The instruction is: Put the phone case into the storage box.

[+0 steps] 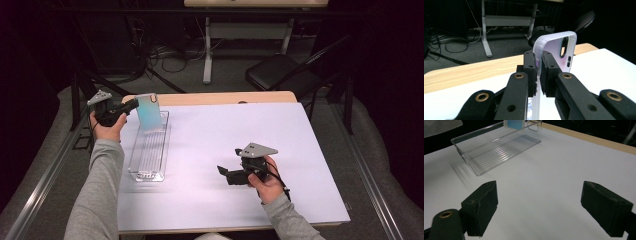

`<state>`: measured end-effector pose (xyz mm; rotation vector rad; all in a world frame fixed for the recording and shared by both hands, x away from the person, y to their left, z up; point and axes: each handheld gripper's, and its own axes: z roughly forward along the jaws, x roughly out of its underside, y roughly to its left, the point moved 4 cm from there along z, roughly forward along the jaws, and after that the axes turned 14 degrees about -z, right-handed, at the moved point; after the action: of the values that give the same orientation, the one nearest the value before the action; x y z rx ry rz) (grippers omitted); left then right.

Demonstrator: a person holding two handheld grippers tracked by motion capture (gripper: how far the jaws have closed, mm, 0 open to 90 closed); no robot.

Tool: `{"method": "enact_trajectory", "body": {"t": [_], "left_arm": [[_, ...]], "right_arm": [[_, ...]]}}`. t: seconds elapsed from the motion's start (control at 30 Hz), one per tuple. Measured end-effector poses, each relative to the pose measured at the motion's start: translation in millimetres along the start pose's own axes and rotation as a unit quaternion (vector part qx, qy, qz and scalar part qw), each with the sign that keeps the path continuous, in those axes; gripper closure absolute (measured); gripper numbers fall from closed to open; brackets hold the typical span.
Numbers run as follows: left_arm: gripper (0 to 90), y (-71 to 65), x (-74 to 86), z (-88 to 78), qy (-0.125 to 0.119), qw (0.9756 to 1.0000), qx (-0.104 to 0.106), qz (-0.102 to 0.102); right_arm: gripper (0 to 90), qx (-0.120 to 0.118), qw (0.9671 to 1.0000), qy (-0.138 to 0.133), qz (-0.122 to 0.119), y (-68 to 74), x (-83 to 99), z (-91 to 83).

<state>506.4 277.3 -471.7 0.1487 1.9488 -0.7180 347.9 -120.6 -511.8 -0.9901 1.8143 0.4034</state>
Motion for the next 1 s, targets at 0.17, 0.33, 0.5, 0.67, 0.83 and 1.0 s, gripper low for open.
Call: {"method": "enact_trajectory", "body": {"t": [0.17, 0.33, 0.5, 0.67, 0.83, 1.0], "left_arm": [[84.2, -0.5, 3.0, 5.0, 0.005, 1.0, 0.002, 0.002], [84.2, -1.2, 5.6, 9.8, 0.005, 1.0, 0.0, 0.005], [84.2, 1.2, 8.6, 15.3, 0.01, 0.9999, -0.002, 0.01], [84.2, 4.4, 9.7, 20.3, 0.005, 0.9999, -0.007, 0.009], [84.2, 9.2, 8.0, 25.8, -0.002, 0.9999, -0.01, 0.008], [84.2, 16.5, 8.3, 28.0, -0.006, 0.9999, -0.015, 0.002]], "right_arm": [[14.0, -0.001, 1.0, -0.001, 0.001, 0.0, -0.2, -1.0], [14.0, 0.001, 1.0, 0.0, 0.002, -0.7, 0.1, -1.2], [14.0, 0.001, 1.0, 0.0, 0.001, -1.0, 0.3, -1.3], [14.0, 0.002, 1.0, 0.001, 0.001, -1.7, 1.1, -1.0], [14.0, 0.005, 1.0, 0.003, 0.005, -3.6, 2.8, -0.7], [14.0, 0.006, 1.0, 0.004, 0.007, -4.3, 3.1, -1.3]]}}
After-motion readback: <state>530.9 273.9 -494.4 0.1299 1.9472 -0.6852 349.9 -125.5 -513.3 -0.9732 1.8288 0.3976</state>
